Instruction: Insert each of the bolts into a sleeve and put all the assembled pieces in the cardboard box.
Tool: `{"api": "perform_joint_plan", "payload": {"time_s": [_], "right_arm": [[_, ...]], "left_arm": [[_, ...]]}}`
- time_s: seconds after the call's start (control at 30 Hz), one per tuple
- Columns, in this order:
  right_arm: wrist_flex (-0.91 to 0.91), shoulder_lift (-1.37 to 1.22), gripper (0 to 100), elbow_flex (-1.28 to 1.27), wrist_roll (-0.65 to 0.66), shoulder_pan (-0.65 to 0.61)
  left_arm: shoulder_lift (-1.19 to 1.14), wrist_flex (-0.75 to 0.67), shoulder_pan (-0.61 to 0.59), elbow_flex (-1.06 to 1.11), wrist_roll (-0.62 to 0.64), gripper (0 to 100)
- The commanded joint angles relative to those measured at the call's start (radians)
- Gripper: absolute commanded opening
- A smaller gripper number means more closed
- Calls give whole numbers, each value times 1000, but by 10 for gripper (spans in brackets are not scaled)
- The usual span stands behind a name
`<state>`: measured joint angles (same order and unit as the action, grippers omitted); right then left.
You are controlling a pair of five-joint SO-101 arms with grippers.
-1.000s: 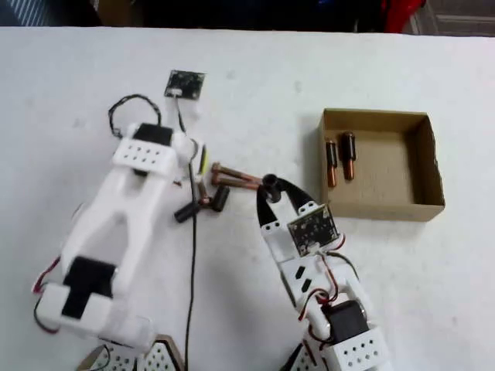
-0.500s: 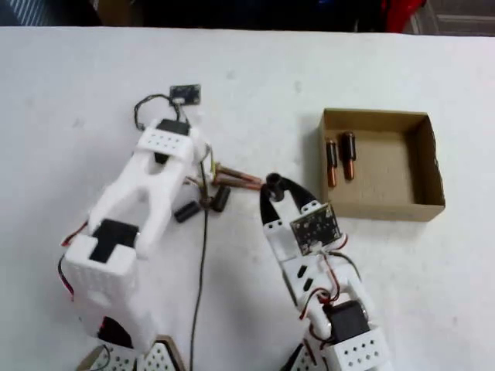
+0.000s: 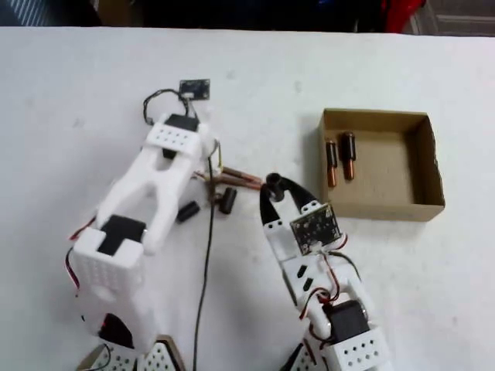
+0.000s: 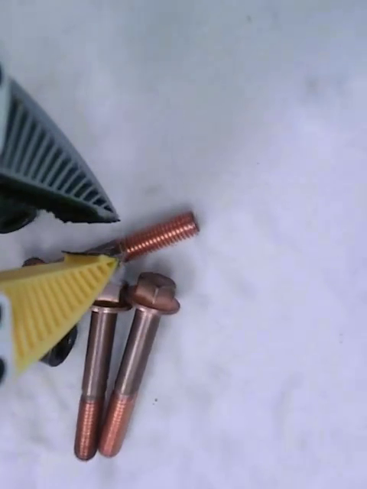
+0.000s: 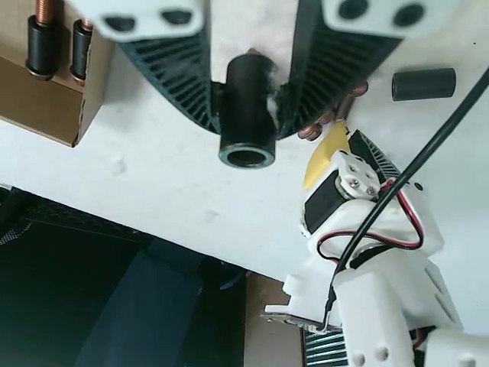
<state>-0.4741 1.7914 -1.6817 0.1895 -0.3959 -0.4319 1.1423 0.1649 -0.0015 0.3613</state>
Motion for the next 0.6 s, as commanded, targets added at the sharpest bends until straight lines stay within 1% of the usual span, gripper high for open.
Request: {"api": "perform_joint_plan", "payload": {"time_s": [0.0,0.13,0.33,0.47,0.57], "right_arm": [[-1,12,16,-9,0,8],[-1,12,16,-9,0,8],[-1,12,16,-9,0,8],[-2,12,16,-9,0,10],[-2,12,16,-9,0,10]], "left_arm": [[5,123,21,-153,14,106],[4,184,21,-196,14,107],[1,183,31,-166,15,107],[2,181,88,-106,18,163],[2,181,96,-95,77,181]]}}
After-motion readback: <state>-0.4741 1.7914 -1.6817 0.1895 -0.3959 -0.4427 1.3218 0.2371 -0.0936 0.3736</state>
